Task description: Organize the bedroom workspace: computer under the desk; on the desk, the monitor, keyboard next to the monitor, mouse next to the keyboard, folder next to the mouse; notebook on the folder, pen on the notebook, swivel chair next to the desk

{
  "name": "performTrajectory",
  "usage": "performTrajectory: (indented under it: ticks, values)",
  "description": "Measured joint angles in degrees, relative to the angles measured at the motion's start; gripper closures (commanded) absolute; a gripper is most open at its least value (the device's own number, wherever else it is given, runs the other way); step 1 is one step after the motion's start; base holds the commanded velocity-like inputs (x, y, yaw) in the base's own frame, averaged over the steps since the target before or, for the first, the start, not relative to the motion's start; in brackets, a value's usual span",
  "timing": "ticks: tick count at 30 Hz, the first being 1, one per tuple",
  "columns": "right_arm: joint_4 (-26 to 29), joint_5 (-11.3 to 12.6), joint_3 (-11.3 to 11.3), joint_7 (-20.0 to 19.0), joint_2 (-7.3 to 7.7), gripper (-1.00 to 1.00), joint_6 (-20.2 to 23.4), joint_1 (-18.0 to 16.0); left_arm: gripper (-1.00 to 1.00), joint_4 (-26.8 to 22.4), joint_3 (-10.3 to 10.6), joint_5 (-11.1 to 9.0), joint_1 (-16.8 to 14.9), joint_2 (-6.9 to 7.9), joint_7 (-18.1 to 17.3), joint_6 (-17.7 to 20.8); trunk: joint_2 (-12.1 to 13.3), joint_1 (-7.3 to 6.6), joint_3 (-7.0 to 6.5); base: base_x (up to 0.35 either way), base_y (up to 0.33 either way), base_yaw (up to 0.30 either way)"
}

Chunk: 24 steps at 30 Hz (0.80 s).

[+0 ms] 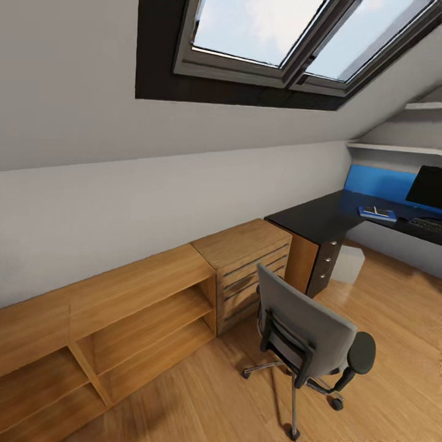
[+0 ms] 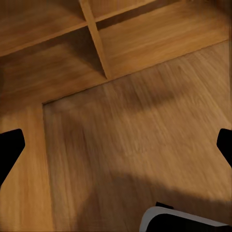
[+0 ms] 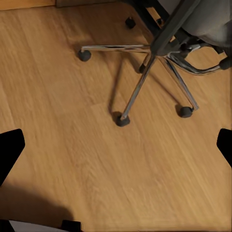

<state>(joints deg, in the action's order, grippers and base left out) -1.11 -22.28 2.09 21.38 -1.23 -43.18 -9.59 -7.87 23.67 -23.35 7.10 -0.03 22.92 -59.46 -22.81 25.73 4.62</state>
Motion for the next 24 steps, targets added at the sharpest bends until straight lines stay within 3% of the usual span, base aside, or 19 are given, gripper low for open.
performTrajectory:
  ticks: [13,24]
  values:
    - [0.0,0.0,0.0,0.0,0.02,-1.0,0.0,0.0,-1.0,0.0,0.0,0.0,0.0,-0.08,-0.1,0.0,0.0,-0.01,0.33,0.204,0.257,-0.272]
    - [0.0,0.0,0.0,0.0,0.02,-1.0,0.0,0.0,-1.0,0.0,0.0,0.0,0.0,-0.03,0.0,0.0,0.0,0.01,0.61,0.048,0.036,-0.272]
